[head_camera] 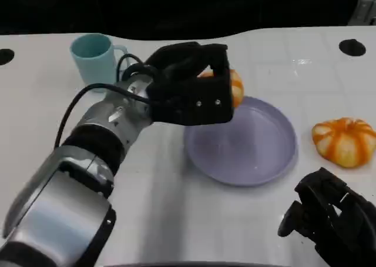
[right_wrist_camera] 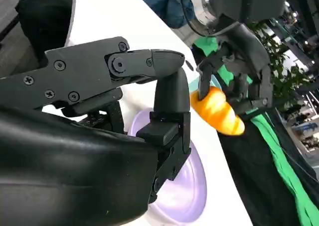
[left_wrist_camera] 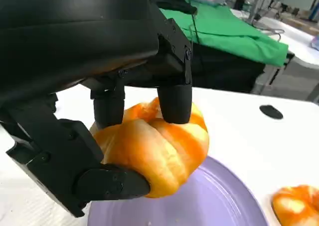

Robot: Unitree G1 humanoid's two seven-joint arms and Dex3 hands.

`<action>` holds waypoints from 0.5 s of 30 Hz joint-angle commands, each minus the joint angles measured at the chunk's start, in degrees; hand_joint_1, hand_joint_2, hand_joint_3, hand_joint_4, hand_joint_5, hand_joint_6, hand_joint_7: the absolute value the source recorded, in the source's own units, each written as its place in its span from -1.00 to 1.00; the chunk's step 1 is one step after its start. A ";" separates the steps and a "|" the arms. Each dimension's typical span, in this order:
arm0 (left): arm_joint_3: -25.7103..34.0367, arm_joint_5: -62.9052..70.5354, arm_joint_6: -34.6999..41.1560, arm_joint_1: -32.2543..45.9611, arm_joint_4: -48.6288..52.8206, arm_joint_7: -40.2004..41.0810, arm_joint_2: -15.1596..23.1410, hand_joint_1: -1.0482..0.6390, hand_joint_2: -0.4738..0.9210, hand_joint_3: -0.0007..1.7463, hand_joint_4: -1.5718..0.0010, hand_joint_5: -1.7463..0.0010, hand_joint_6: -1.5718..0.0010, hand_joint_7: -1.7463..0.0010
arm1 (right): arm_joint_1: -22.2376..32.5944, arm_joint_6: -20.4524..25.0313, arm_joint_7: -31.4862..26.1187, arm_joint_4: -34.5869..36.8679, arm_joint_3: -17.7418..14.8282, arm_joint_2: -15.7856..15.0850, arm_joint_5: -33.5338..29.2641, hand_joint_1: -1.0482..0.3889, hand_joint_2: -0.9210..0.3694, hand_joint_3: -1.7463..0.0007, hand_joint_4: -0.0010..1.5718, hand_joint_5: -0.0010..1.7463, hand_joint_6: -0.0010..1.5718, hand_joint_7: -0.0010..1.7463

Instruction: Grasp the bread from the table and place it into the plate.

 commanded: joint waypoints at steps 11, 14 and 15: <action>-3.36 3.05 2.69 -2.47 2.25 -0.07 -5.66 0.04 0.50 0.11 -0.09 -1.00 0.12 -0.96 | 1.18 -0.58 -0.95 -1.56 0.38 0.28 -0.29 -0.25 -1.00 0.75 -0.24 1.00 -0.36 0.75; -4.05 3.63 3.88 -2.20 2.80 -0.21 -6.46 0.07 0.51 0.12 -0.11 -1.00 0.11 -0.99 | 1.34 -0.74 -0.98 -1.75 0.58 0.42 -0.37 -0.24 -1.00 0.74 -0.23 1.00 -0.35 0.75; -4.07 3.64 4.04 -2.12 2.90 -0.31 -6.56 0.08 0.51 0.12 -0.11 -1.00 0.11 -1.00 | 1.37 -0.72 -0.98 -1.77 0.59 0.45 -0.33 -0.24 -1.00 0.74 -0.23 1.00 -0.35 0.74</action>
